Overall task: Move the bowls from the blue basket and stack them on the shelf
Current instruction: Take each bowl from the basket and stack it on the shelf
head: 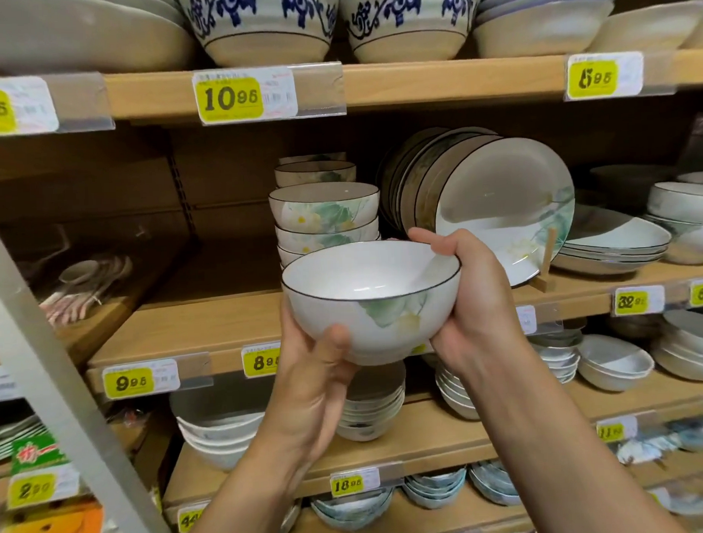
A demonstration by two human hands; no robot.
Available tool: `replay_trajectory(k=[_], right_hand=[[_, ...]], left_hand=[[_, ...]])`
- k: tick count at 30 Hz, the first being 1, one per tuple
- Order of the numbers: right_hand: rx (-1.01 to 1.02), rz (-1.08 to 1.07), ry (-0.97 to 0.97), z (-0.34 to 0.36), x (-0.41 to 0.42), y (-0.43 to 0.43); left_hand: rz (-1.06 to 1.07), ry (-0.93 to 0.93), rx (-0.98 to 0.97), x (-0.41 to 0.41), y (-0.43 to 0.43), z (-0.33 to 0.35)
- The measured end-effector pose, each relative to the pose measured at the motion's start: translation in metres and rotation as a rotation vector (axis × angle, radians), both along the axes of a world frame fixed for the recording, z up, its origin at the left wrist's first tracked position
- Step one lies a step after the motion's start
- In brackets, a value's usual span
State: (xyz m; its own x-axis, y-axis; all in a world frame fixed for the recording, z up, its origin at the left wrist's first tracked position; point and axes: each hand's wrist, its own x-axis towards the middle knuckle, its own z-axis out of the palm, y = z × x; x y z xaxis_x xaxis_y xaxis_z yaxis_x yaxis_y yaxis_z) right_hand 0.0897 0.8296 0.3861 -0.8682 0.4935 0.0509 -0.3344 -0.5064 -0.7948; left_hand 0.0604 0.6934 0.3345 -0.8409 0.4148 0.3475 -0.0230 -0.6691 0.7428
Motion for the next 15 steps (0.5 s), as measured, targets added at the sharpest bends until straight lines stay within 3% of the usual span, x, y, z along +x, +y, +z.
replay_trajectory(k=[10,13,15], right_hand=[[0.068,0.184,-0.033,-0.003,-0.006,-0.002],[0.051,0.175,-0.092,-0.009,-0.01,-0.004],[0.011,0.097,-0.076,-0.016,-0.01,-0.006]], left_hand=[[-0.131,-0.129,0.08,-0.012,-0.007,0.002],[-0.19,-0.226,0.015,-0.014,-0.01,0.004],[-0.107,-0.219,-0.096,-0.018,-0.013,0.006]])
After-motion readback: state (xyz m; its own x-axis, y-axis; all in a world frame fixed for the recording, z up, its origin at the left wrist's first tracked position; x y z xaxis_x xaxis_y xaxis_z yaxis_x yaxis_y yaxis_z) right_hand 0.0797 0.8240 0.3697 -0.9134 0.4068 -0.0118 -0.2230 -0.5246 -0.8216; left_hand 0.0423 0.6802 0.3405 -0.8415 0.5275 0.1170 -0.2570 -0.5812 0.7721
